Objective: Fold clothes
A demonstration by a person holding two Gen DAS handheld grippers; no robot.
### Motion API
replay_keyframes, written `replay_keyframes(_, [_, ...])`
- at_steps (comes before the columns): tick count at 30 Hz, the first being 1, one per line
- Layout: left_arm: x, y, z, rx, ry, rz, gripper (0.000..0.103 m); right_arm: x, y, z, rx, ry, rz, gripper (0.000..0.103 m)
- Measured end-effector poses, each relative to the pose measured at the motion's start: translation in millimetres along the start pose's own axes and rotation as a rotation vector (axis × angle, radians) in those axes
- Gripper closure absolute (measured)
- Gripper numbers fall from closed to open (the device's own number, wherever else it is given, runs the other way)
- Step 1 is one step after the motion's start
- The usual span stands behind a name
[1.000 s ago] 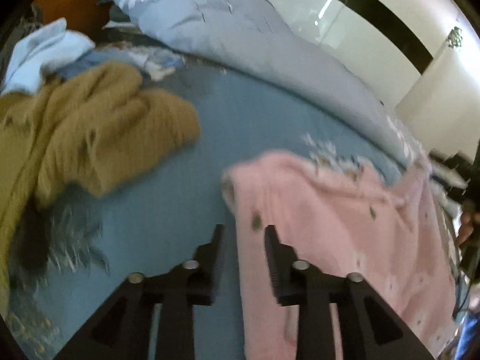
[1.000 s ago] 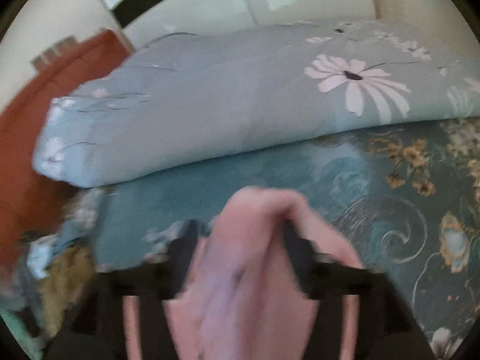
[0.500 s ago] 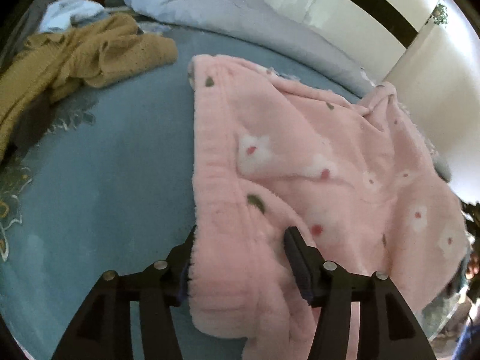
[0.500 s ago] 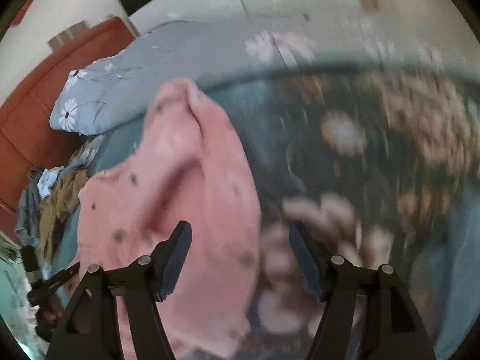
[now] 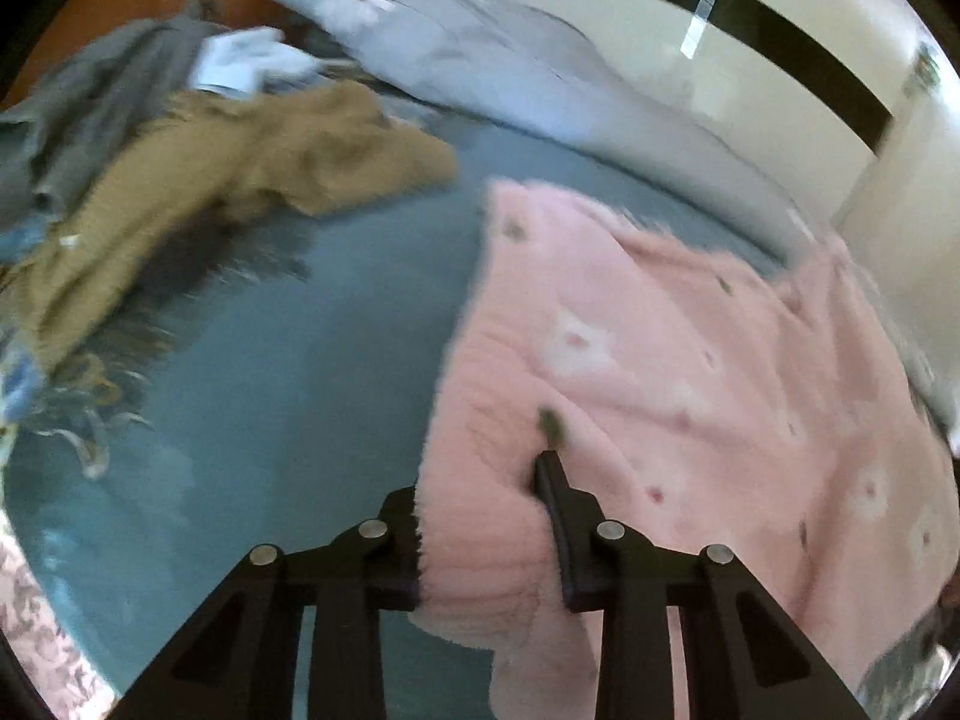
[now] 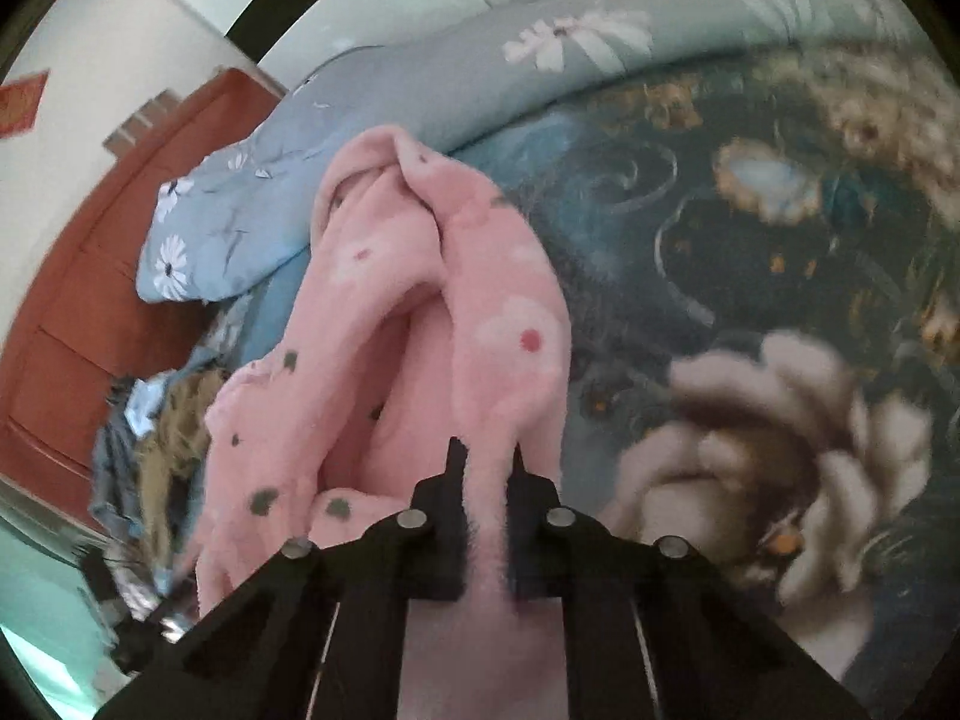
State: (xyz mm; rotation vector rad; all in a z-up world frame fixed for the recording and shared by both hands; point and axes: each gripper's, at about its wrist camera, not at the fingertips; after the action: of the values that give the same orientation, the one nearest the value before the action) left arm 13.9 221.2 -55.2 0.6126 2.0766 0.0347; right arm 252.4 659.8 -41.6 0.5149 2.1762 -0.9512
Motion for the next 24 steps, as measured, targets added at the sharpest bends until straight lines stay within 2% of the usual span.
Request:
replay_keyframes(3, [1.5, -6.6, -6.3, -0.019, 0.003, -0.014, 0.07, -33.0, -3.1, -28.0, -0.065, 0.132, 0.114, 0.096])
replay_keyframes(8, [12.6, -2.1, 3.8, -0.031, -0.03, -0.029, 0.07, -93.0, -9.8, -86.7, -0.19, 0.393, 0.483, 0.096])
replay_keyframes(10, [21.1, -1.9, 4.7, -0.047, -0.049, -0.03, 0.07, -103.0, -4.7, -105.4, -0.203, 0.449, 0.594, 0.096])
replay_keyframes(14, [21.8, -4.1, 5.5, -0.063, -0.059, -0.021, 0.068, -97.3, 26.2, -135.1, -0.153, 0.439, 0.72, 0.096])
replay_keyframes(18, [22.9, -2.0, 6.3, -0.062, -0.063, -0.026, 0.068, -83.8, 63.8, -160.0, -0.063, 0.386, 0.807, 0.096])
replay_keyframes(23, [24.2, -1.5, 6.1, -0.07, -0.061, -0.022, 0.067, -58.2, 88.5, -174.8, -0.02, 0.333, 0.803, 0.095])
replay_keyframes(24, [23.9, -1.4, 5.7, -0.071, -0.064, -0.019, 0.066, -55.0, 87.4, -174.3, -0.032, 0.33, 0.803, 0.092])
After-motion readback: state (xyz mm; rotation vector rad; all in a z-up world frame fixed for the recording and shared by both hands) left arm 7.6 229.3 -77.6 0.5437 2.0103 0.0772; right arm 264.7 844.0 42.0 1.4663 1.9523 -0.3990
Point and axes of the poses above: each gripper's, at about its wrist camera, not at the fingertips, and x roughly the way its jaws point, y to its right, z to its underside, and after that the axes turned 1 degree about -y, right-handed
